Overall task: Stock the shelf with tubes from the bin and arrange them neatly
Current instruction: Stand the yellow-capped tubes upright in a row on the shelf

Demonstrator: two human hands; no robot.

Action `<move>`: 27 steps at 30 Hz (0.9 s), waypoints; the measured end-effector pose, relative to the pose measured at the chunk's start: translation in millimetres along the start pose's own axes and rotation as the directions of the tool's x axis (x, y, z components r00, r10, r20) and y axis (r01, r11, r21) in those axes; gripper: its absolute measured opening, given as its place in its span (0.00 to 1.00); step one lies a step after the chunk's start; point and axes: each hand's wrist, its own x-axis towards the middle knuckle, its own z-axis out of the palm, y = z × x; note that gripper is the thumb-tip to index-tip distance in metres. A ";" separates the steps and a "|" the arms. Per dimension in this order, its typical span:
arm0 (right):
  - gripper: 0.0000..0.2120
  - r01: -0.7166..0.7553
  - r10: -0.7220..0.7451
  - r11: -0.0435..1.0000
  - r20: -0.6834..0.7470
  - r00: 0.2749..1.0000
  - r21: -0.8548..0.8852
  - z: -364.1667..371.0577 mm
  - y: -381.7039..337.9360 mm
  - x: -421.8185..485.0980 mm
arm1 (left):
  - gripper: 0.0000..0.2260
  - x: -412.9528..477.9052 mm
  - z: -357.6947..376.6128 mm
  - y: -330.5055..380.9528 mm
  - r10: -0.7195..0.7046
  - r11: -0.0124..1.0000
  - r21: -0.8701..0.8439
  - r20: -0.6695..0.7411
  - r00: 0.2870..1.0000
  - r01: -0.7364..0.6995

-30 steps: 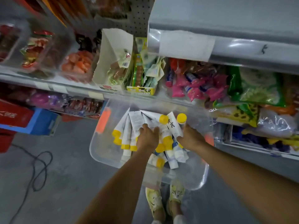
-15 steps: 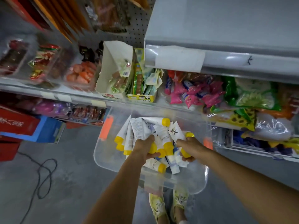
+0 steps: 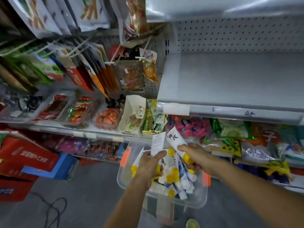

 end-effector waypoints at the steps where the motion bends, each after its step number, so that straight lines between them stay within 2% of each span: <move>1: 0.10 0.038 -0.038 0.999 -0.002 0.999 0.000 0.4 -10.4 -13.4 | 0.15 -11.8 -4.3 8.1 0.060 0.998 0.000 0.015 0.998 -0.060; 4: 0.10 0.142 -0.142 0.990 -0.050 0.989 -0.008 1.1 -38.6 -49.7 | 0.17 -42.6 -13.5 37.3 0.198 0.980 -0.009 0.023 0.980 -0.198; 7: 0.15 0.255 -0.256 0.967 -0.094 0.962 -0.027 0.8 -65.1 -80.1 | 0.16 -68.1 -13.4 69.3 0.350 0.935 0.053 0.003 0.937 -0.349; 12: 0.12 0.409 -0.421 0.907 -0.159 0.893 -0.106 -7.2 -101.7 -127.1 | 0.17 -110.5 -6.3 109.5 0.618 0.772 0.186 -0.001 0.786 -0.607; 16: 0.11 0.536 -0.556 0.831 -0.233 0.798 -0.147 -21.0 -122.1 -159.5 | 0.16 -142.7 2.6 134.6 0.726 0.666 0.217 0.031 0.687 -0.713; 18: 0.11 0.606 -0.610 0.789 -0.260 0.749 -0.105 -29.7 -132.8 -172.9 | 0.16 -156.0 9.5 149.2 0.774 0.610 0.220 0.037 0.632 -0.761; 22: 0.16 0.714 -0.705 0.691 -0.315 0.635 -0.108 -51.7 -162.3 -193.5 | 0.18 -174.9 25.5 183.2 0.835 0.528 0.203 0.053 0.547 -0.825; 27: 0.05 0.802 -0.738 0.589 -0.471 0.482 -0.102 -87.2 -215.4 -209.2 | 0.19 -189.9 44.8 223.0 0.870 0.475 0.164 0.061 0.489 -0.865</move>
